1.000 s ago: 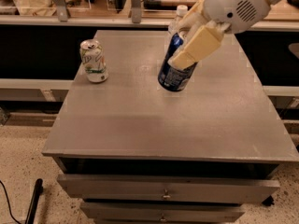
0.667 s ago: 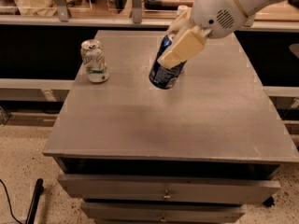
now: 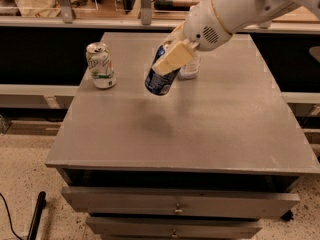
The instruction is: Move pepsi can near 7up can
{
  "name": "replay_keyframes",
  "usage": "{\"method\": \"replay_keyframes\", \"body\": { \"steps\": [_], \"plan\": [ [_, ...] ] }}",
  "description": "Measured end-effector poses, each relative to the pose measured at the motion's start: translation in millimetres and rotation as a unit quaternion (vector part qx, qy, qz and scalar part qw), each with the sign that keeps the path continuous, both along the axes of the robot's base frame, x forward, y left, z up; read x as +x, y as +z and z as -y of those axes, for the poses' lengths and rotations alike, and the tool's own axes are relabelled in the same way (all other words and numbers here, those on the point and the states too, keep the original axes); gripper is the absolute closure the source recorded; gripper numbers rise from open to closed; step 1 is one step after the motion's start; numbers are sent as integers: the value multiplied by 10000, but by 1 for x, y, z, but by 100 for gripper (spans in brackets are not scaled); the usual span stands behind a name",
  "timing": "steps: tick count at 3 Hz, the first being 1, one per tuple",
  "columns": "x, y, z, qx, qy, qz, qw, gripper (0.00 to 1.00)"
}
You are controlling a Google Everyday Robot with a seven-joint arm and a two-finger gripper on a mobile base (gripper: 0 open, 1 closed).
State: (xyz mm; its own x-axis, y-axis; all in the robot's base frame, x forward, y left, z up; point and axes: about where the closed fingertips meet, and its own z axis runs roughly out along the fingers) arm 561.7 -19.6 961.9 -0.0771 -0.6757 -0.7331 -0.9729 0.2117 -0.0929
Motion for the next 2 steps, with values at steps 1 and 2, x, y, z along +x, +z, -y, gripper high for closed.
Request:
{"method": "replay_keyframes", "body": {
  "steps": [1,2],
  "plan": [
    [7,-21,-8,-28,-41,-109,9999,100],
    [9,-32,-14,8,-29,-134,9999,100]
  ]
}}
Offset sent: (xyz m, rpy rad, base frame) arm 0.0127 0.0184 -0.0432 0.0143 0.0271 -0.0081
